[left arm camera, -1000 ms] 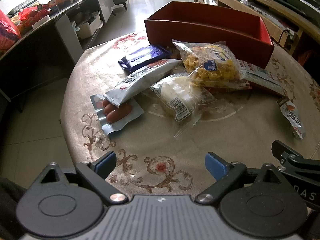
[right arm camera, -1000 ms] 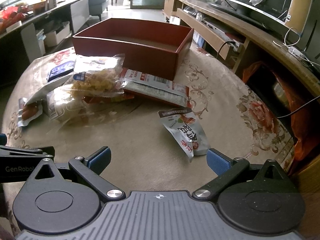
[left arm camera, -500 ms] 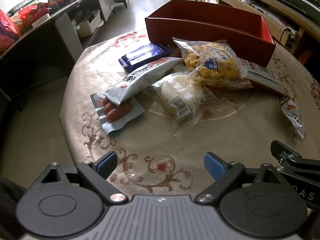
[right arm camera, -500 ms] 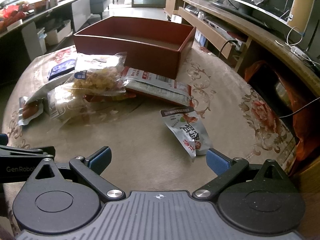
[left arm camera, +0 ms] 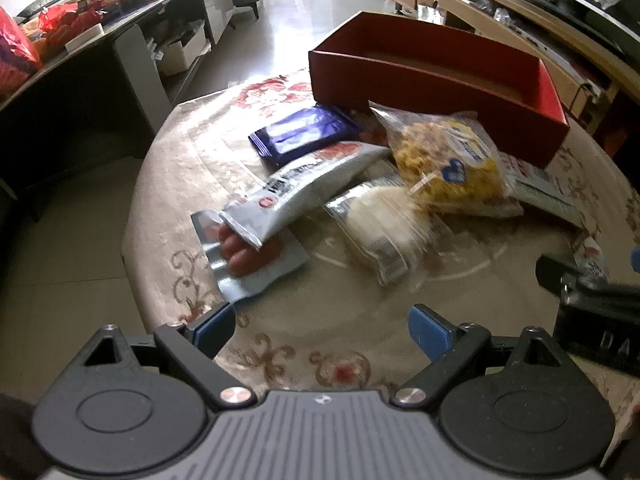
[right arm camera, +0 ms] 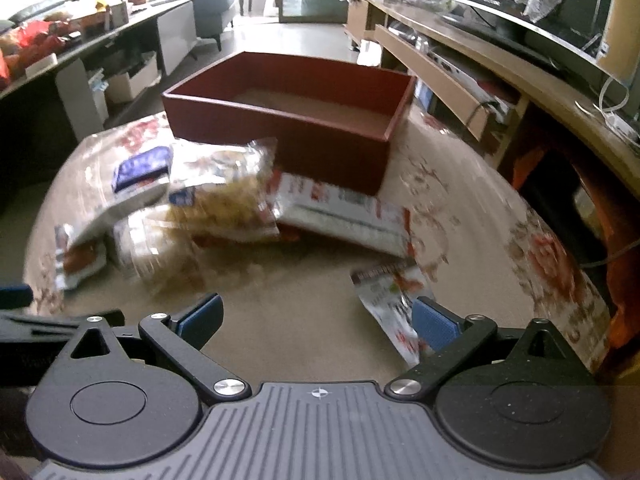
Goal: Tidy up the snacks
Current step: 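Grasp the yellow cookie bag with the right tool while the left tool grasps the clear white-bun bag, then carry both held bags up and over the open red box, then open both tools to drop the bags into the red box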
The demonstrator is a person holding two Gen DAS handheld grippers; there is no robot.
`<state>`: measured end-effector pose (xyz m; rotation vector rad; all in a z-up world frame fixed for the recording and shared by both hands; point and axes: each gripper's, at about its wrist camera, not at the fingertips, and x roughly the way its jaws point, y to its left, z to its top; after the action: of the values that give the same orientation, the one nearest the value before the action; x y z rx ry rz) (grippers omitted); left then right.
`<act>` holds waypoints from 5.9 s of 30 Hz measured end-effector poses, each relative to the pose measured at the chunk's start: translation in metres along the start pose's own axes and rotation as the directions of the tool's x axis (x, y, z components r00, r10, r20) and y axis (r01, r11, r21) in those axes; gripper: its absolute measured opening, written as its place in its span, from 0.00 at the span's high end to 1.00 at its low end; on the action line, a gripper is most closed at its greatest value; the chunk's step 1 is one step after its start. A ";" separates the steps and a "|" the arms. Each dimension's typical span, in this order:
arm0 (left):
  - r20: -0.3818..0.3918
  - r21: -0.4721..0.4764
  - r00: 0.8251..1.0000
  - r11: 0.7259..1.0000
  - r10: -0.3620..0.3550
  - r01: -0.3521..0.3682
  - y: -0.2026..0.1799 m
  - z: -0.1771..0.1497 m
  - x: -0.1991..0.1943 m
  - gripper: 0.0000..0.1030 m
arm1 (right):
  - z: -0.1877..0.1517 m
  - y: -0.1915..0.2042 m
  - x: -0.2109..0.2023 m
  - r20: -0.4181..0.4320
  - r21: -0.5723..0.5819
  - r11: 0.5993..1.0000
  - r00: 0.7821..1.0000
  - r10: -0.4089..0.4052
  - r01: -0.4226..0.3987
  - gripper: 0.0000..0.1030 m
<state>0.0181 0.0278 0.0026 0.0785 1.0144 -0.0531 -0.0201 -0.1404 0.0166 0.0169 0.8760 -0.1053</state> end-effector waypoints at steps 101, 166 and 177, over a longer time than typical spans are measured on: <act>0.029 -0.067 0.973 0.970 -0.230 0.232 -0.065 0.219 0.068 0.39 | 0.155 -0.080 0.069 0.075 0.199 0.962 0.981 0.177 -0.189 0.22; 0.063 -0.019 0.982 0.984 -0.177 0.178 -0.048 0.195 0.058 0.24 | 0.143 -0.057 0.083 0.044 0.079 0.991 0.993 0.108 -0.111 0.15; 0.053 0.002 0.982 0.984 -0.181 0.181 -0.034 0.175 0.048 0.24 | 0.128 -0.049 0.072 0.029 0.065 0.989 0.991 0.129 -0.130 0.15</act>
<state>0.1892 -0.0217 0.0524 -0.0181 0.9666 -0.2183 0.1184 -0.2027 0.0447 0.1348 0.8438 -0.0134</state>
